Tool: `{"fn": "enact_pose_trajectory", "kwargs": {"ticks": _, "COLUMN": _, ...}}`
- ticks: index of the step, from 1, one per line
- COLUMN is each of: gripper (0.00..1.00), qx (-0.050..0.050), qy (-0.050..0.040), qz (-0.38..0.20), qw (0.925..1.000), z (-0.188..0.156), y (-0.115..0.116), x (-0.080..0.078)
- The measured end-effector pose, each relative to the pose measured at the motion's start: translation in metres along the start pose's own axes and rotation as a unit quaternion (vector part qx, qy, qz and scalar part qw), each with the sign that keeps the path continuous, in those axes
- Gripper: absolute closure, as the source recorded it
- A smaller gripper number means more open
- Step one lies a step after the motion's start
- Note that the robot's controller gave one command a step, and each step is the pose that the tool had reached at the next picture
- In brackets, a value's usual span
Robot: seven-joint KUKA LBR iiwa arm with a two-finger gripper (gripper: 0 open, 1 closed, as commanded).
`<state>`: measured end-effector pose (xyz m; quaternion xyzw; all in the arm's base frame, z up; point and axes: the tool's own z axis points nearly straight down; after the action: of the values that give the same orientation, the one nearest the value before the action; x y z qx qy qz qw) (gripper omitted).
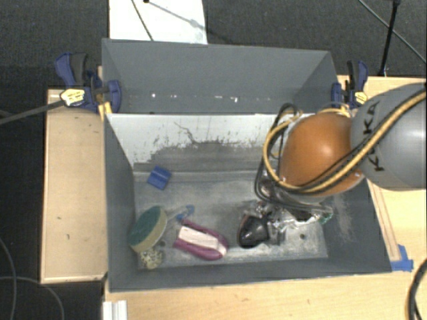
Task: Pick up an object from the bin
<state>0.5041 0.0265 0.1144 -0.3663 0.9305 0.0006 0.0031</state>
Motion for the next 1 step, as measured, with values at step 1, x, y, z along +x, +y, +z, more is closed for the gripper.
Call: {"fn": "enact_pose_trajectory", "kwargs": {"ticks": 1, "gripper": 1.00, "qx": 0.001, "qy": 0.0017, "qz": -0.098, "qw": 0.9952, "z": -0.0257, "y": -0.0128, "x": 0.0398}}
